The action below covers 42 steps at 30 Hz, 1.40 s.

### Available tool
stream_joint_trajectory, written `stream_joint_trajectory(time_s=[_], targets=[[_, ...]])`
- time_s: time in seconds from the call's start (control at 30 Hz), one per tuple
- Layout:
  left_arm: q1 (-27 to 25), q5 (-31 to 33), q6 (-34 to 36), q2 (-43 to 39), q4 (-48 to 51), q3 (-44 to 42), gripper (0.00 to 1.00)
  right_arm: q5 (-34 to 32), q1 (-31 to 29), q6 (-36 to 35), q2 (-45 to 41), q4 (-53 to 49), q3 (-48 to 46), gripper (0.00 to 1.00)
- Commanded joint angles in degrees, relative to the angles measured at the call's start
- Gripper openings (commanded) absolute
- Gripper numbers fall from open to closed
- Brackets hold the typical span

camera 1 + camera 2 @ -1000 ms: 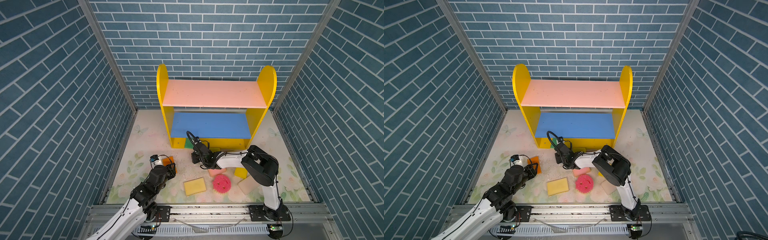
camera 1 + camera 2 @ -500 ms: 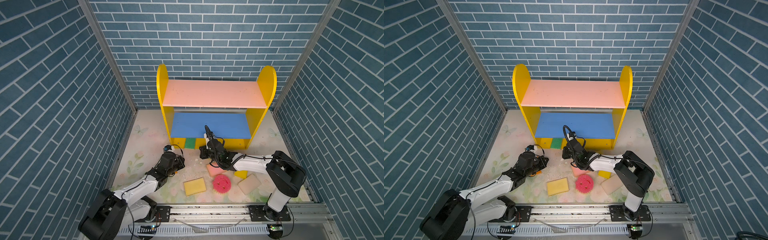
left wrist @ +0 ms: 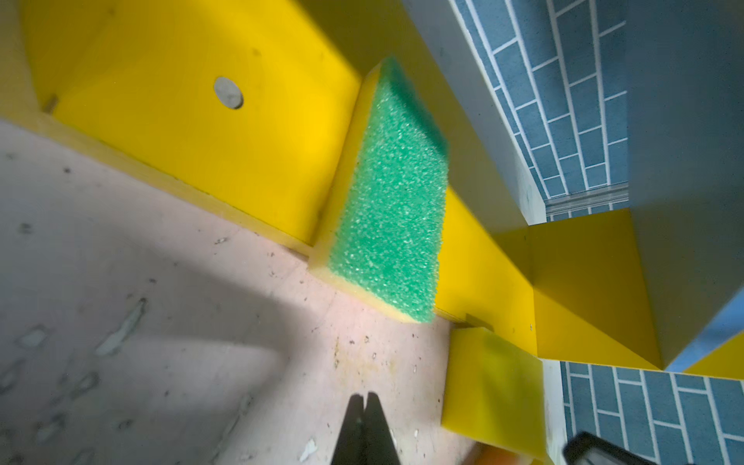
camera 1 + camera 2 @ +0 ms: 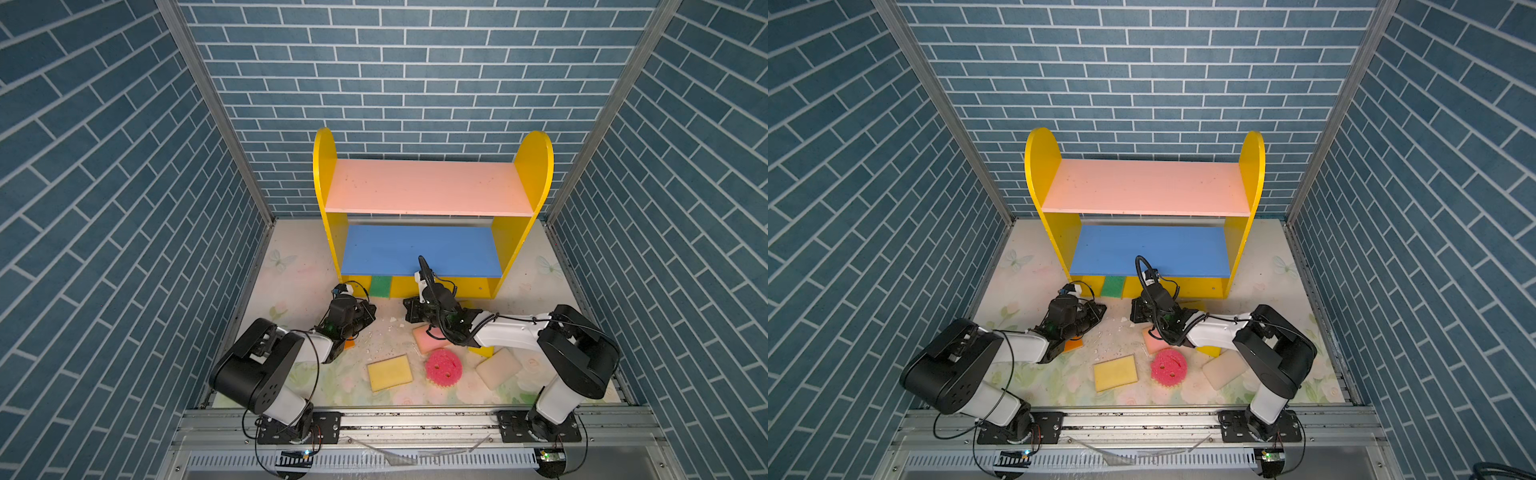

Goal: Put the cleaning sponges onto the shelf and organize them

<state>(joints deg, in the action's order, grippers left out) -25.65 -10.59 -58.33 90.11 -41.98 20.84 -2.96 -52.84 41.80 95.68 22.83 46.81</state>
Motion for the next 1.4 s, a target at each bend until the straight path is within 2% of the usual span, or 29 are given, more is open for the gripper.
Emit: stream_joint_trajectory(time_s=[0.0,0.13,0.33,0.47,1.37], targets=[[0.3,-0.2,-4.4,5.8,-12.7,0.4,0.0,0.4,0.4,1.2,-2.4,1.5,-1.9,0.0],[0.4,0.9,-10.6,15.1,-24.8,-0.3,0.0,0.5,0.4,1.6,-2.5,1.6,-2.8,0.0],[0.5,2.5,-15.0,27.5,-38.5,-0.1,0.0,0.2,0.4,1.7,-2.3,1.5,-3.1,0.0],[0.4,4.0,-13.9,28.3,-38.2,-0.2,0.0,-0.1,0.5,1.1,-2.4,0.2,-2.4,0.0],[-0.2,2.9,-9.8,23.7,-28.2,3.2,0.0,0.4,0.8,1.1,-0.1,-0.2,-1.4,0.0]])
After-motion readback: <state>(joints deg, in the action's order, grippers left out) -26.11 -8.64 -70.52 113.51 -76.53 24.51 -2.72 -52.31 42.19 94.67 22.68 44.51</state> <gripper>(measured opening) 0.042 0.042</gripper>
